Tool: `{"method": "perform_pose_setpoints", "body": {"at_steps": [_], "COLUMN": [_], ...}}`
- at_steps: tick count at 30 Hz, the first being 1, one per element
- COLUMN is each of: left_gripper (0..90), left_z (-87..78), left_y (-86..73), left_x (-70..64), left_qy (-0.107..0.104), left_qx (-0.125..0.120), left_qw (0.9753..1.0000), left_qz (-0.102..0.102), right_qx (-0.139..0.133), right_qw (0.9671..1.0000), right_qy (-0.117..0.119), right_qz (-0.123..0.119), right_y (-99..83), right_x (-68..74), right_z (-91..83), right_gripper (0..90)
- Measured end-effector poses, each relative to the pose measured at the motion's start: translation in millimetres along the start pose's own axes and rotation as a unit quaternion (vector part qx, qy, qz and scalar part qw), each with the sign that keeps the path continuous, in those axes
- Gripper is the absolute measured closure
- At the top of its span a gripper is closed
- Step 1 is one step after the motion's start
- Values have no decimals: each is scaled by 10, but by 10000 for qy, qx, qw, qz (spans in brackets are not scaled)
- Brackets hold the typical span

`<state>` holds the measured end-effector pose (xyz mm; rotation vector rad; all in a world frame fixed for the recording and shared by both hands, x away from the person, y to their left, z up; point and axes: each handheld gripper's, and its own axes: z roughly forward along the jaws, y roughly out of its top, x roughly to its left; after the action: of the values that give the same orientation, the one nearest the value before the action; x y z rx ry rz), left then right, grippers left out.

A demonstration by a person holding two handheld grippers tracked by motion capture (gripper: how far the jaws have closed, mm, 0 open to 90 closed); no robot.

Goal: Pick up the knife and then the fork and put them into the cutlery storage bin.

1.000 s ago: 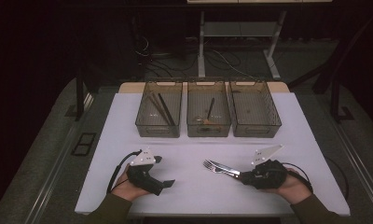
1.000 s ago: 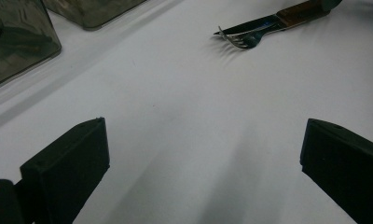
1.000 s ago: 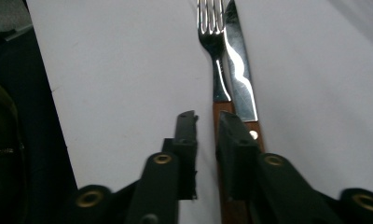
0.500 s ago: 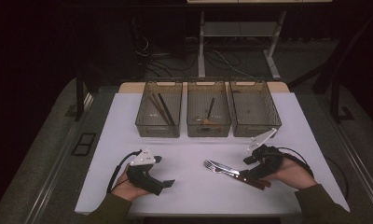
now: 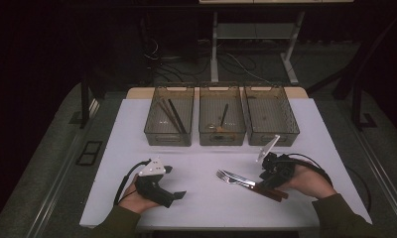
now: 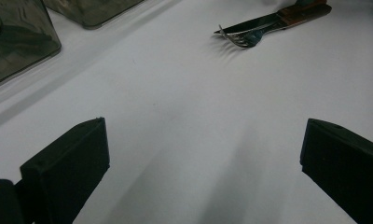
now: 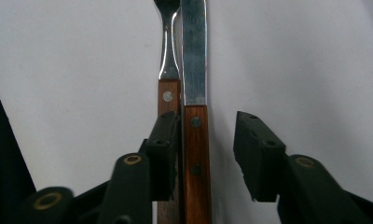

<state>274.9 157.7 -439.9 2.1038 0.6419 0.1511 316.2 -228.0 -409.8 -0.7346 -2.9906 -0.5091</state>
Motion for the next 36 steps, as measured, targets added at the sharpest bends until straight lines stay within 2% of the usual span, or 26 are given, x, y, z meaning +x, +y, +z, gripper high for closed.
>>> {"method": "perform_pose_setpoints", "body": {"at_steps": [6, 14, 18, 36], "left_gripper": [5, 5, 5, 5], "left_z": [0, 1, 1, 7], "left_y": [0, -1, 0, -2], "left_x": [0, 0, 0, 0], "left_qy": [0, 0, 2, 6], "left_qx": [2, -4, 4, 16], "left_qw": [10000, 10000, 10000, 10000], "left_qz": [1, -5, -1, -5], "right_qx": [241, 425, 616, 923], "right_qw": [9996, 9984, 9969, 9945], "right_qy": [-9, -21, -114, -309], "right_qz": [-159, -367, -468, -392], "right_y": [17, 71, 100, 176], "right_x": [6, 38, 49, 84], "right_z": [33, 63, 103, 162], "right_gripper": [687, 725, 733, 778]}}
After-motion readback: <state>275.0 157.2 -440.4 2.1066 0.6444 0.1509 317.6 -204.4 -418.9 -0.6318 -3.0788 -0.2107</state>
